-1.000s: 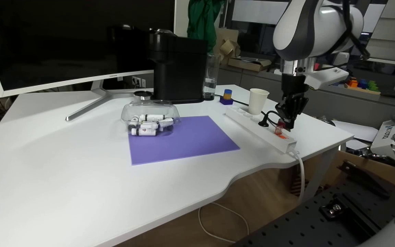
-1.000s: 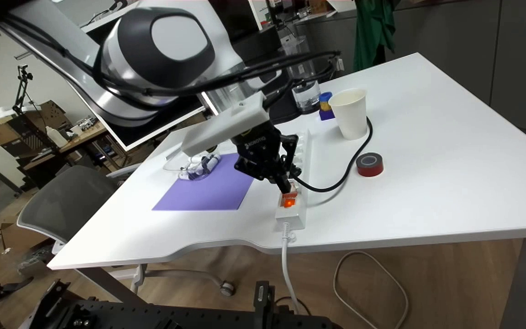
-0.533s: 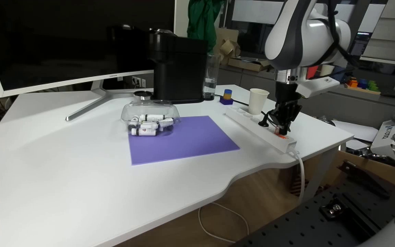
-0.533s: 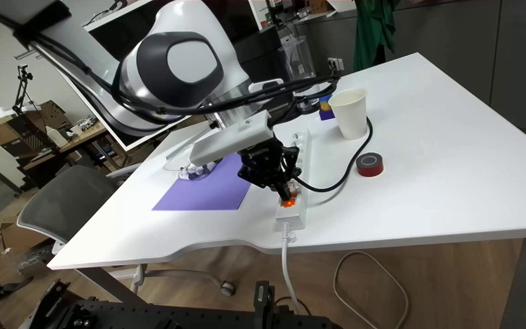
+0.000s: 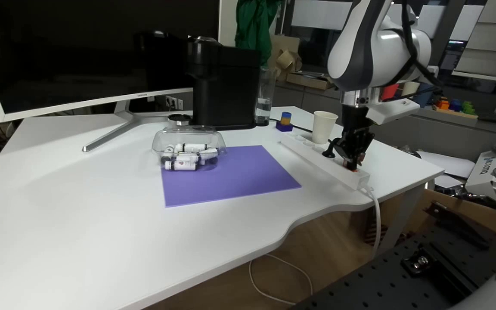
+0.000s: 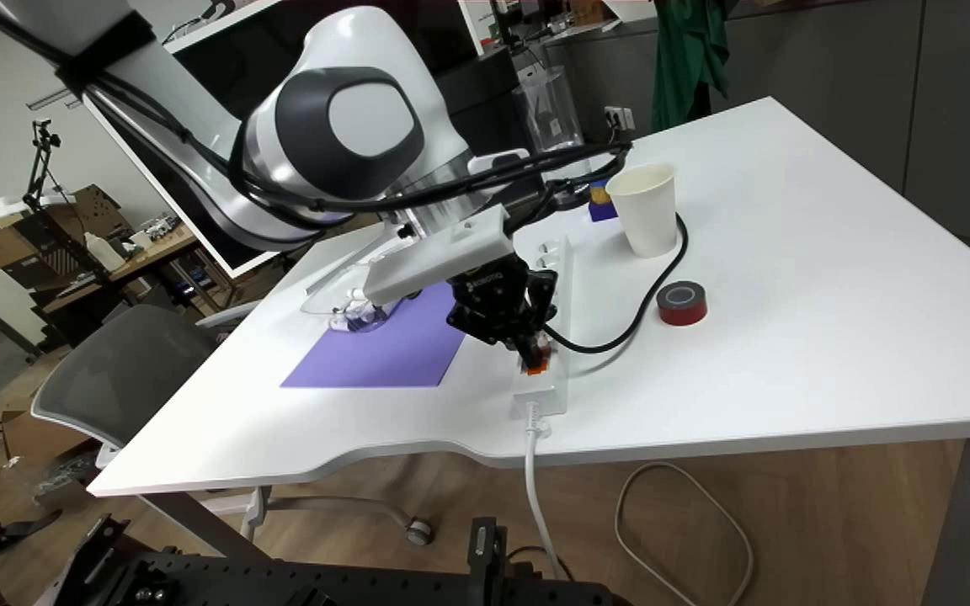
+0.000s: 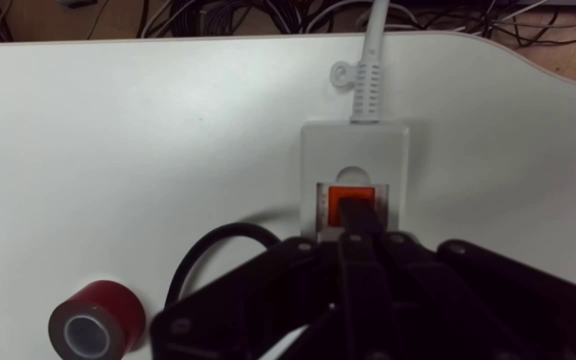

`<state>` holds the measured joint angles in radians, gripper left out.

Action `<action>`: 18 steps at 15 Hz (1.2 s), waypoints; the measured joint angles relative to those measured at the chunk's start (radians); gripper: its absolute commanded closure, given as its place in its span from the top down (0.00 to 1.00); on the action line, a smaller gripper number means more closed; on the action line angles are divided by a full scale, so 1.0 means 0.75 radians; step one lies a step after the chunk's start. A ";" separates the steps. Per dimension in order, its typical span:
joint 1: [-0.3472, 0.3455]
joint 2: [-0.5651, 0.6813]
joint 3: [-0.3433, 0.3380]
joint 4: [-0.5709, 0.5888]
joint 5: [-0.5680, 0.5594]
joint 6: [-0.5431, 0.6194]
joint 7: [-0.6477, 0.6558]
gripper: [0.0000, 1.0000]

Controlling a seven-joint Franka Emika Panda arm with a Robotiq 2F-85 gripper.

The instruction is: Turn off the switch on the extension cord

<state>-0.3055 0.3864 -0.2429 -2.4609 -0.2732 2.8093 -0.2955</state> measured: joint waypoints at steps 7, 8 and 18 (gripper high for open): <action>0.034 0.011 -0.022 0.010 -0.001 -0.015 0.015 0.00; 0.043 0.012 -0.028 0.013 -0.001 -0.021 0.020 0.00; 0.127 -0.151 -0.036 -0.045 -0.007 -0.178 0.029 0.33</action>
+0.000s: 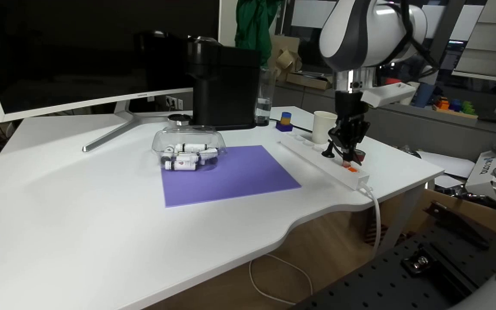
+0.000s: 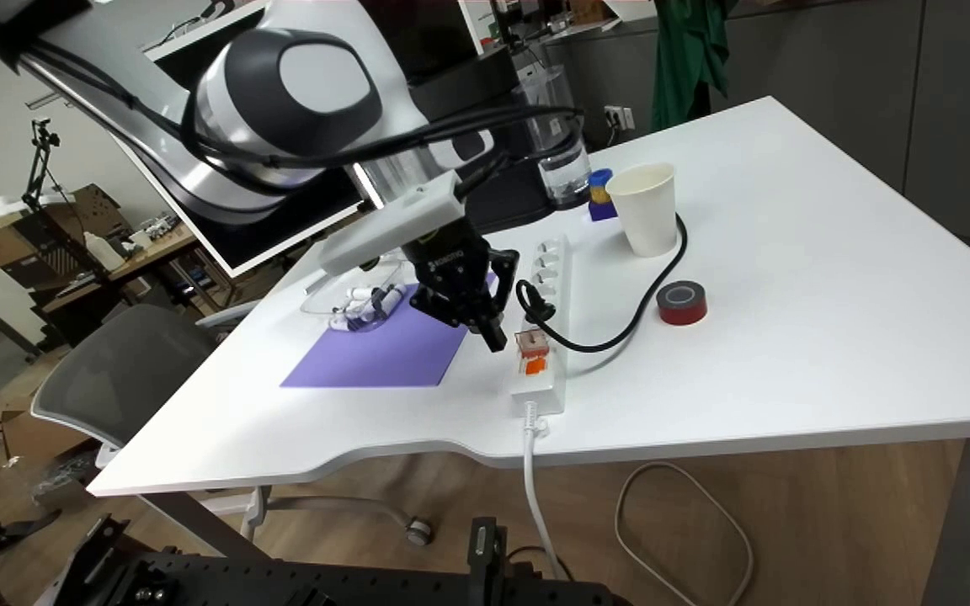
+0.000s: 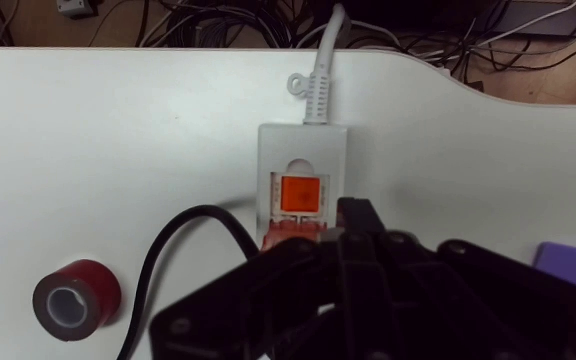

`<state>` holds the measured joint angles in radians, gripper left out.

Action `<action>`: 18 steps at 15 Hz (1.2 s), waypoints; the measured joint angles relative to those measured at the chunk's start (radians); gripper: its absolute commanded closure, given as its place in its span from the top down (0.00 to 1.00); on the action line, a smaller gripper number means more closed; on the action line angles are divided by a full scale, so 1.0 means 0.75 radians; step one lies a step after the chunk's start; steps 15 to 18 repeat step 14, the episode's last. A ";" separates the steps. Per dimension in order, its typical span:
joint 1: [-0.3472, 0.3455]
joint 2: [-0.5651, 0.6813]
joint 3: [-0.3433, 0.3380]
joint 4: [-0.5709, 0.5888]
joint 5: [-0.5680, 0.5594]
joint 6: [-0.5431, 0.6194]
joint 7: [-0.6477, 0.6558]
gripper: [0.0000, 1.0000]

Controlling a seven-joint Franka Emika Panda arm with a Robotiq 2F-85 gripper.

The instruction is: Turn off the switch on the extension cord

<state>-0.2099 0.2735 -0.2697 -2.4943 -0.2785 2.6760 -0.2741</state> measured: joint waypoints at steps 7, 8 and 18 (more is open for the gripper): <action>0.026 -0.276 0.008 -0.064 -0.053 -0.189 0.040 0.81; 0.026 -0.296 0.011 -0.065 -0.063 -0.208 0.062 0.87; 0.024 -0.331 0.020 -0.068 -0.077 -0.202 0.302 1.00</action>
